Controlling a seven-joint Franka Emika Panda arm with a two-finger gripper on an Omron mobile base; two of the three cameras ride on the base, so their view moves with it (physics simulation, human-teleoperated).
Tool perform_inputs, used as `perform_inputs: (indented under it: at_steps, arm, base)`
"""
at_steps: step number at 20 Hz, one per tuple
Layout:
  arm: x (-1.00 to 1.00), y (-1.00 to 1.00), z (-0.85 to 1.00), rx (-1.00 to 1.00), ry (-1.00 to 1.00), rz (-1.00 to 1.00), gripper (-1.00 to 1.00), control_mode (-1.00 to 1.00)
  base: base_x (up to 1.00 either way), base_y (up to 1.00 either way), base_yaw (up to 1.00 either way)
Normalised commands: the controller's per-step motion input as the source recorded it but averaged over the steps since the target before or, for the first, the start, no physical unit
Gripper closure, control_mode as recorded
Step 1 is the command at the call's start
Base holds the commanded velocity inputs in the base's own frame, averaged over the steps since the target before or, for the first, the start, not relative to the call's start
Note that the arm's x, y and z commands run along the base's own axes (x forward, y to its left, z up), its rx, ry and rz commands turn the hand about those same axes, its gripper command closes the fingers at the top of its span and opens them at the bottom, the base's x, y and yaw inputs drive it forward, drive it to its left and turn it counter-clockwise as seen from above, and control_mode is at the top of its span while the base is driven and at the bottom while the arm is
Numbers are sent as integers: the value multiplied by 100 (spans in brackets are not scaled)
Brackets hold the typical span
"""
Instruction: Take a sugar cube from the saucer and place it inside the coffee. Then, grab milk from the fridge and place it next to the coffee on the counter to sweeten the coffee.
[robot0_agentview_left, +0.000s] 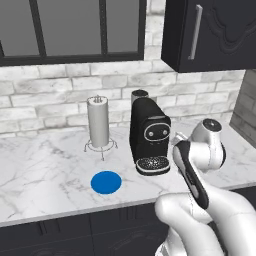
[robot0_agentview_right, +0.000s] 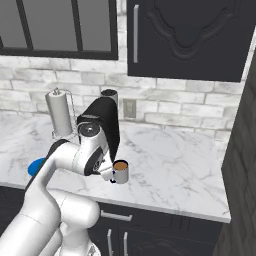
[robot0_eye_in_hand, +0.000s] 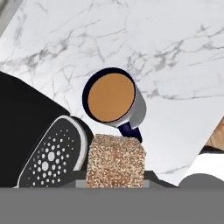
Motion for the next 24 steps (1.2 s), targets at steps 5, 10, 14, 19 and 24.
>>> perform_inputs:
  at_steps: [5,10,14,19,24]
  arm:
    - [59,-42,10,0,14,0,100,-100]
    - [35,-7,1,1,17,0,100,-100]
    - [22,-1,0,0,11,0,100,-100]
    - [5,-16,-12,0,8,0,100,-100]
    - [0,-15,-12,0,6,0,100,-100]
  base:
    - [0,0,0]
    - [0,0,0]
    - [0,0,0]
    - [0,0,0]
    - [0,0,0]
